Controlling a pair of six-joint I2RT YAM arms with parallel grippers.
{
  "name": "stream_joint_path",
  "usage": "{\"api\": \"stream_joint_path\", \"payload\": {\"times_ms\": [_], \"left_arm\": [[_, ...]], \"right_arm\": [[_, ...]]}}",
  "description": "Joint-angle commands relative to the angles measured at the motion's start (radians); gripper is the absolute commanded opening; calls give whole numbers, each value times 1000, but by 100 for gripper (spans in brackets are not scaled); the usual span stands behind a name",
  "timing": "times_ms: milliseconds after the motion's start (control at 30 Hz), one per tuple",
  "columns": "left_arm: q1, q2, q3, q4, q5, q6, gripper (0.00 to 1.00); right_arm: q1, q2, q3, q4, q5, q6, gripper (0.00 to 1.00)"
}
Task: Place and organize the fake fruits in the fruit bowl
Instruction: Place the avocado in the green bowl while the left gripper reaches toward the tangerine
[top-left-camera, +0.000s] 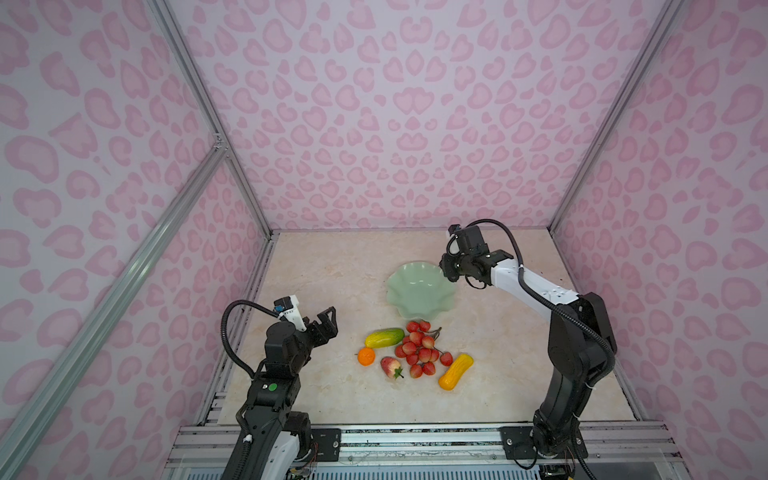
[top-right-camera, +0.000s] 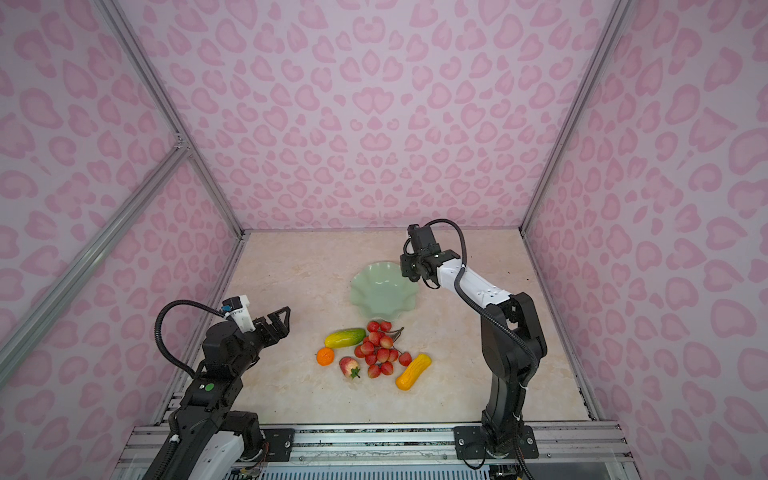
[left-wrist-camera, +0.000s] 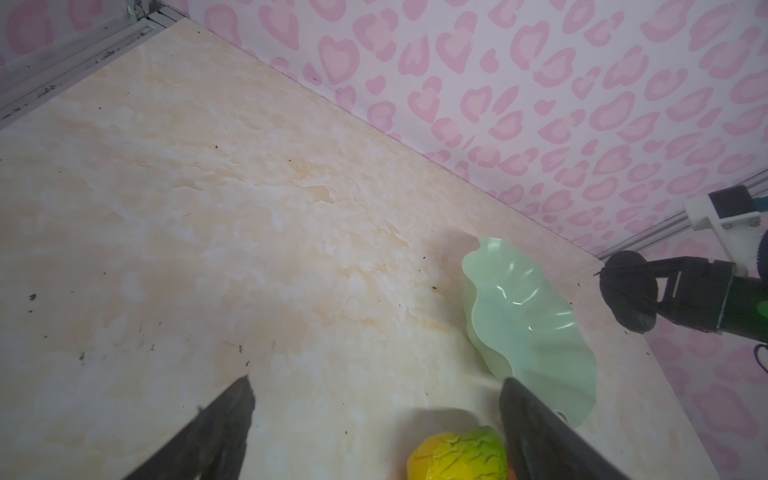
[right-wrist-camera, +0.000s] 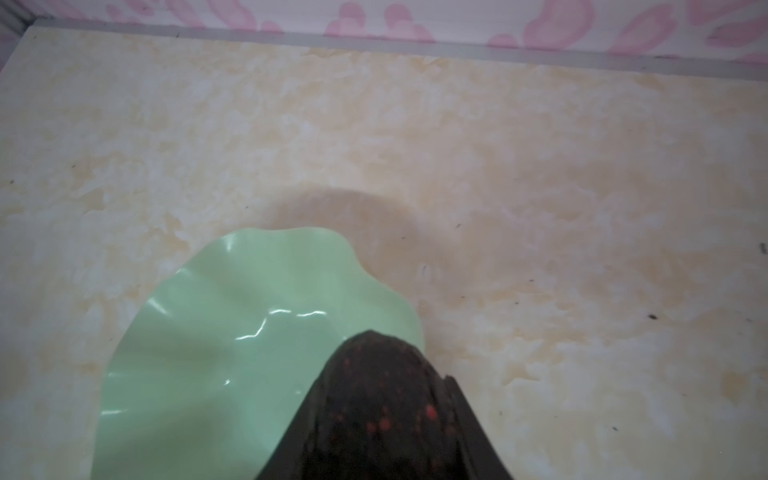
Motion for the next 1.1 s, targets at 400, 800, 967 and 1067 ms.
{"api": "stream_joint_path", "payload": {"times_ms": [400,800,967,1067], "left_arm": [[-61,-51,-29,-154,130,-101,88],[-248,35,-65,-124,46,-147,87],[-342,99,-62,-110,-4,-149,87],[-386,147,-63,-98,-29,-145,86]], "right_arm": [[126,217,17,32,-57,39,27],[122,174,34,78,-45,60,63],[119,-27,-112,205,2,61,80],[104,-139,-199,286,14,97,88]]}}
